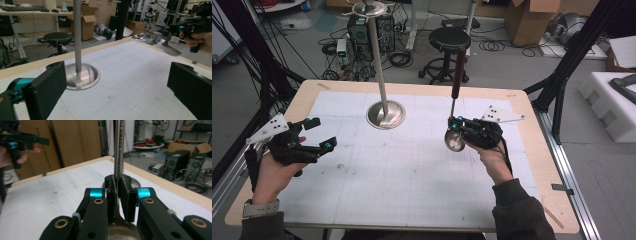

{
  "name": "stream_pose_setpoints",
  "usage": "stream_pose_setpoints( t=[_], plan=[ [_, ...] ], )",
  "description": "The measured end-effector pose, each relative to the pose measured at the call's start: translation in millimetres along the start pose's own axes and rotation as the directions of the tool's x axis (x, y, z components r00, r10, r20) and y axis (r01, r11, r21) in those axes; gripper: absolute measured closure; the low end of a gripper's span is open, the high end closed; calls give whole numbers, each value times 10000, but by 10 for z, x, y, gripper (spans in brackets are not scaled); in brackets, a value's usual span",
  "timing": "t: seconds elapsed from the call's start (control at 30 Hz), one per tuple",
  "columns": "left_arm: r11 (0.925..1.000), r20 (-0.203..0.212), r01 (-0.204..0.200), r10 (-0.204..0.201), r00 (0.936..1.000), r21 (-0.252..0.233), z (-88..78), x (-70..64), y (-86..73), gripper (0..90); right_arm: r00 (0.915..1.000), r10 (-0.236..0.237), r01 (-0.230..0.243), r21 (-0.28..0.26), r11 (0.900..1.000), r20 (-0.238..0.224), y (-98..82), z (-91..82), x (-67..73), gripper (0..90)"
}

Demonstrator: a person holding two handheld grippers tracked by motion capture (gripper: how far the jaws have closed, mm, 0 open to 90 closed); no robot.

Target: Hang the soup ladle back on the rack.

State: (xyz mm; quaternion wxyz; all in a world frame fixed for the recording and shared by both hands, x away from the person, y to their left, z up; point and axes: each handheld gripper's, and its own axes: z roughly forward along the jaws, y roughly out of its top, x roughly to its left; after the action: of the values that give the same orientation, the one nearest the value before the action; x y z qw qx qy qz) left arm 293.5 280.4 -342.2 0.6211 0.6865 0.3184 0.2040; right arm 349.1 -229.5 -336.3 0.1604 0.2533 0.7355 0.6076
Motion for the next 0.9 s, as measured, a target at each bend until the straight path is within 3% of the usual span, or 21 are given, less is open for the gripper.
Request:
stream_pose_setpoints(
  t=[0.23,0.57,0.9],
  plan=[
    [10000,-2,75,-75,10000,-34,-9,6,-3,29,9982,-42,28,246,9997,591,207,179,23,843],
    [9997,-42,171,-172,9998,-162,-69,23,-10,29,9986,-79,71,154,9999,520,436,444,46,843],
    [9997,25,145,-144,9999,-217,-88,16,6,29,9966,-324,245,1029,9944,762,589,776,-13,843]
  ],
)
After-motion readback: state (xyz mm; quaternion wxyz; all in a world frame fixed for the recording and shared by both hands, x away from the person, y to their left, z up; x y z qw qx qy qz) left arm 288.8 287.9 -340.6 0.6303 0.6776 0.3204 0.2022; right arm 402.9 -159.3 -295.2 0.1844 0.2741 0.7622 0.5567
